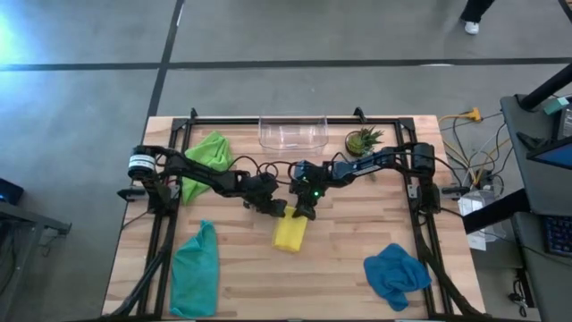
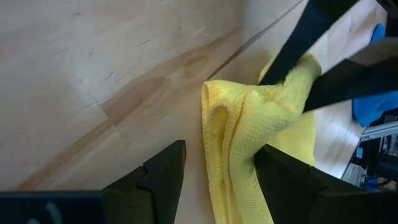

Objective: Fold microfiber towels
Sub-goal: Put the yellow microfiber towel into the transparent bin

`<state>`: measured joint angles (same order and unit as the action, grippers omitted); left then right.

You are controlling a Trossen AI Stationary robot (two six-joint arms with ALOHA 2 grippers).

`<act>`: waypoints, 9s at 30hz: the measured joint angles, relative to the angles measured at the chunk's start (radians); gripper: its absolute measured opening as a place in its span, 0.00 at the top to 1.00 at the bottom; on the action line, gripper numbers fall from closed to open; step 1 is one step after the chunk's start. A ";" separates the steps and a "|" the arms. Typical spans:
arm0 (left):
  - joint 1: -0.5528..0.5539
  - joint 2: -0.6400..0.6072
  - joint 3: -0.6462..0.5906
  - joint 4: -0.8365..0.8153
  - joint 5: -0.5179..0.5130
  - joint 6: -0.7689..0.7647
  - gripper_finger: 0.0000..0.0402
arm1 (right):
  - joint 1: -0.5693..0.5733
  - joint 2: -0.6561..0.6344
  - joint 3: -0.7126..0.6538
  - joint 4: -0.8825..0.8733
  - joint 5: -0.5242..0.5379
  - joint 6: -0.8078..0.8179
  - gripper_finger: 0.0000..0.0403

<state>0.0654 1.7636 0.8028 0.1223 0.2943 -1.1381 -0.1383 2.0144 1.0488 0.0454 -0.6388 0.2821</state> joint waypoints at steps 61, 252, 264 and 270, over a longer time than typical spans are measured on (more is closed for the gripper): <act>0.040 -0.115 -0.025 0.075 0.184 0.568 0.18 | 0.171 -0.163 0.026 -0.094 0.371 -0.239 0.97; 0.105 -0.591 0.002 -0.388 -0.354 0.882 0.37 | -0.327 -0.097 0.816 -0.843 0.486 -0.815 0.97; 0.105 -0.641 -0.003 -0.394 -0.353 0.894 0.37 | -0.357 0.187 1.182 -1.030 0.530 -0.840 0.97; 0.105 -0.653 -0.002 -0.402 -0.353 0.917 0.37 | -0.357 0.273 1.308 -1.058 0.564 -0.894 0.97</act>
<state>0.1703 1.1110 0.8005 -0.2797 -0.0582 -0.2211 -0.4957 2.2877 2.3567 -1.0123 -0.0747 -0.6115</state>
